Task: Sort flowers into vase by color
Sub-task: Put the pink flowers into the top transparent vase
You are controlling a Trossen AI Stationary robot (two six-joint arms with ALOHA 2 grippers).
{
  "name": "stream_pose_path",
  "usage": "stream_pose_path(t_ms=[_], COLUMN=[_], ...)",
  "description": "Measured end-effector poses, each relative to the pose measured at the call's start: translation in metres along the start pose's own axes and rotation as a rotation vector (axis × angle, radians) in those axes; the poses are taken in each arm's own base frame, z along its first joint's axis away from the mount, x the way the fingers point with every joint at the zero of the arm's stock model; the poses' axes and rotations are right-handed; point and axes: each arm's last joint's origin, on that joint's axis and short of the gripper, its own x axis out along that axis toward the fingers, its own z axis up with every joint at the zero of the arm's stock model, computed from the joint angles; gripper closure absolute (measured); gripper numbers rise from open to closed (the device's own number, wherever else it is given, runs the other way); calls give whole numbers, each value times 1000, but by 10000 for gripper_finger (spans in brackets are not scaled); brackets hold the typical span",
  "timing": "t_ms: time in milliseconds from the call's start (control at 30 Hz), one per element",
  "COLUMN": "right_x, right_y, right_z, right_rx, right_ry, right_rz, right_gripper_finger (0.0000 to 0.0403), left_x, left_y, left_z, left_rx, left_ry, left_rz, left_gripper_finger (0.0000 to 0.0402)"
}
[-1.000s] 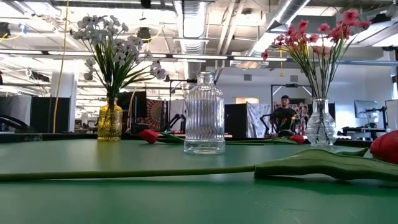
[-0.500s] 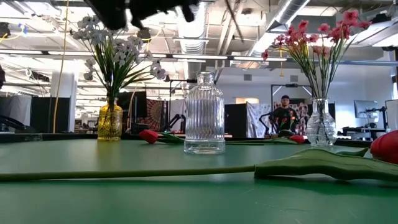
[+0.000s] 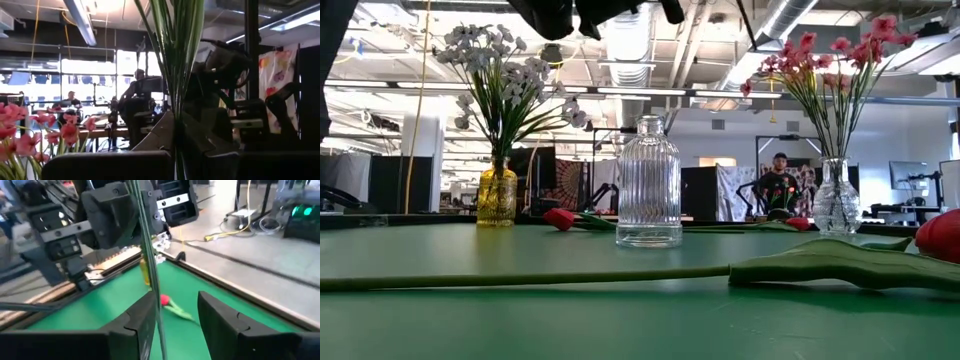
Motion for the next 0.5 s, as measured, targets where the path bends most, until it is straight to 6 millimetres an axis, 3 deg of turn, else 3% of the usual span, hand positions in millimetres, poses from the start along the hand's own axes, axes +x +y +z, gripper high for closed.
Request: stream_pose_path(t_ms=[267,500], right_x=[27,37], right_y=[-4,-14], right_z=[19,25], right_rx=[-109,-133], right_ry=[15,8], right_rz=[174,130], right_gripper_finger=[159,133], left_x=[1,1], left_y=[1,2], left_z=[-1,-1], left_rx=[-28,-23], left_ry=[34,32], left_rz=[4,4], left_gripper_finger=[401,401])
